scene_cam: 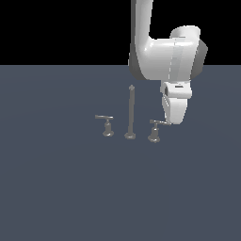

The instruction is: Turn on the faucet by rotating a designated handle.

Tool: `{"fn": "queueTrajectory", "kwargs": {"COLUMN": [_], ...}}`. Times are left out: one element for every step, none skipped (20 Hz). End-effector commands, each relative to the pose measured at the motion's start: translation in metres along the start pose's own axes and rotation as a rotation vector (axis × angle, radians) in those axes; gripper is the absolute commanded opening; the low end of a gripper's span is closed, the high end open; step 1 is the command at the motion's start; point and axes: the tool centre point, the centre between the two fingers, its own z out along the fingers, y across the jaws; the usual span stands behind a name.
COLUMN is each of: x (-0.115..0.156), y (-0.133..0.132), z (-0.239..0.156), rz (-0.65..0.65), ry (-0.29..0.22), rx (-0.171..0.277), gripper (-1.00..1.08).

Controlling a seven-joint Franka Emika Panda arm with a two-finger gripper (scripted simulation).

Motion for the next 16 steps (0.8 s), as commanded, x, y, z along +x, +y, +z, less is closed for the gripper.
{"fn": "queueTrajectory", "kwargs": {"x": [0.000,0.000,0.000,-0.001,-0.001,-0.001,-0.001,-0.001,-0.001,-0.002,-0.002,-0.002,-0.002,-0.002,0.008,0.005], "y": [0.006,0.009,0.012,0.016,0.019,0.022,0.025,0.029,0.032,0.035,0.039,0.042,0.045,0.045,0.041,0.044], "z": [0.000,0.000,0.000,0.000,0.000,0.000,0.000,0.000,0.000,0.000,0.000,0.000,0.000,0.000,0.000,0.000], "rz": [0.001,0.001,0.002,0.002,0.003,0.003,0.004,0.004,0.004,0.005,0.005,0.006,0.006,0.006,0.021,0.019], "ry": [0.000,0.000,0.000,0.000,0.000,-0.001,-0.001,-0.001,-0.001,-0.001,-0.001,-0.001,-0.001,-0.001,0.006,0.006], "rx": [-0.003,-0.004,-0.004,-0.005,-0.005,-0.006,-0.006,-0.007,-0.007,-0.007,-0.008,-0.008,-0.009,-0.009,-0.005,-0.005], "gripper": [-1.00,-1.00,-1.00,-1.00,-1.00,-1.00,-1.00,-1.00,-1.00,-1.00,-1.00,-1.00,-1.00,-1.00,-1.00,-1.00]}}
